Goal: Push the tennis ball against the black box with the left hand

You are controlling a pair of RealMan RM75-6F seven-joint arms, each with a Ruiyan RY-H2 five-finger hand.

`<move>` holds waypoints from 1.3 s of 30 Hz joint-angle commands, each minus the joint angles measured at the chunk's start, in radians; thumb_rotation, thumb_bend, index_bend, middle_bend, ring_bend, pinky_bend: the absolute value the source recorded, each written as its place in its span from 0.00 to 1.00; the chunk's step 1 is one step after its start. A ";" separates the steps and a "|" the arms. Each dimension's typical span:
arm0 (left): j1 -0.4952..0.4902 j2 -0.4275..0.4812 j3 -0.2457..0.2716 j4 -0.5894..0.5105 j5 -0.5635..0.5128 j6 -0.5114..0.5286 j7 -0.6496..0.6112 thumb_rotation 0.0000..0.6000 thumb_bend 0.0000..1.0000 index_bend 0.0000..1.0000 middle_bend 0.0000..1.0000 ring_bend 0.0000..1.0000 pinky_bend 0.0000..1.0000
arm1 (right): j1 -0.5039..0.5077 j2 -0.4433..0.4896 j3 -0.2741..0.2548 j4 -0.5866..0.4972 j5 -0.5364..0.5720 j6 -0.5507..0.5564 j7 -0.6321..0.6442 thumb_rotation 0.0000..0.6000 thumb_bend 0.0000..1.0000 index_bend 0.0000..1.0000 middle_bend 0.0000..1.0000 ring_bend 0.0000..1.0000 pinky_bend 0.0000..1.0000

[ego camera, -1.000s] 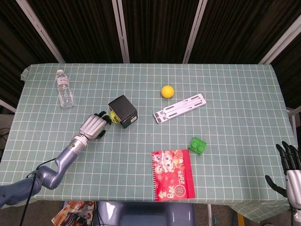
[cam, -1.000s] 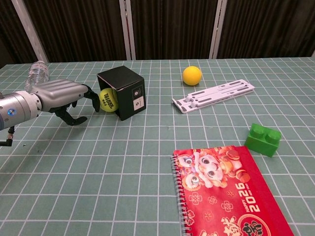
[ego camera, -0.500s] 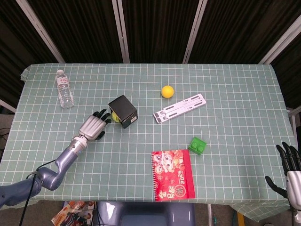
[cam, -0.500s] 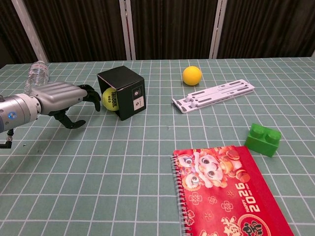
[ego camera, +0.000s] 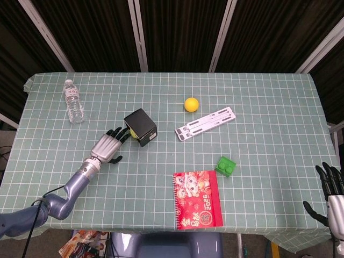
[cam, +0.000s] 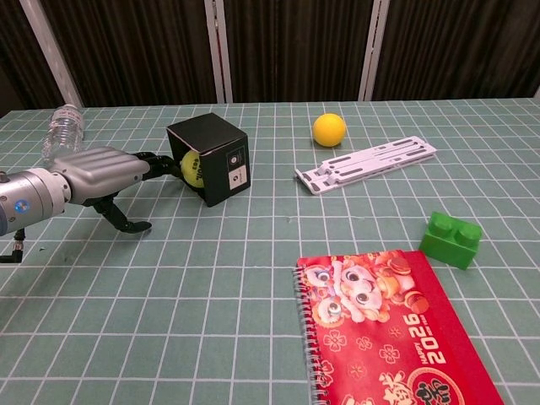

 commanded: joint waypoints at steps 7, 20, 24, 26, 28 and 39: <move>0.003 -0.009 -0.011 -0.009 -0.046 -0.005 0.066 0.72 0.25 0.00 0.00 0.00 0.18 | -0.004 0.000 -0.003 0.001 -0.008 0.009 0.001 1.00 0.25 0.00 0.00 0.00 0.00; 0.087 0.107 0.072 -0.206 0.108 0.181 0.013 0.70 0.22 0.00 0.00 0.00 0.18 | -0.005 -0.001 0.000 -0.001 0.001 0.005 -0.004 1.00 0.25 0.00 0.00 0.00 0.00; 0.165 0.214 0.125 -0.363 0.153 0.288 0.017 0.69 0.18 0.00 0.01 0.00 0.18 | -0.007 -0.004 -0.001 -0.005 -0.001 0.007 -0.012 1.00 0.25 0.00 0.00 0.00 0.00; 0.219 0.288 0.158 -0.474 0.142 0.331 0.045 0.69 0.17 0.00 0.02 0.00 0.18 | -0.007 -0.005 -0.002 -0.006 -0.004 0.007 -0.015 1.00 0.25 0.00 0.00 0.00 0.00; 0.268 0.345 0.182 -0.567 0.119 0.374 0.089 0.69 0.17 0.00 0.02 0.00 0.18 | -0.007 -0.006 -0.003 -0.007 -0.005 0.005 -0.017 1.00 0.25 0.00 0.00 0.00 0.00; 0.516 0.410 0.265 -0.653 0.264 0.717 0.126 0.68 0.08 0.00 0.01 0.00 0.18 | -0.012 -0.012 -0.006 0.010 -0.031 0.030 0.002 1.00 0.25 0.00 0.00 0.00 0.00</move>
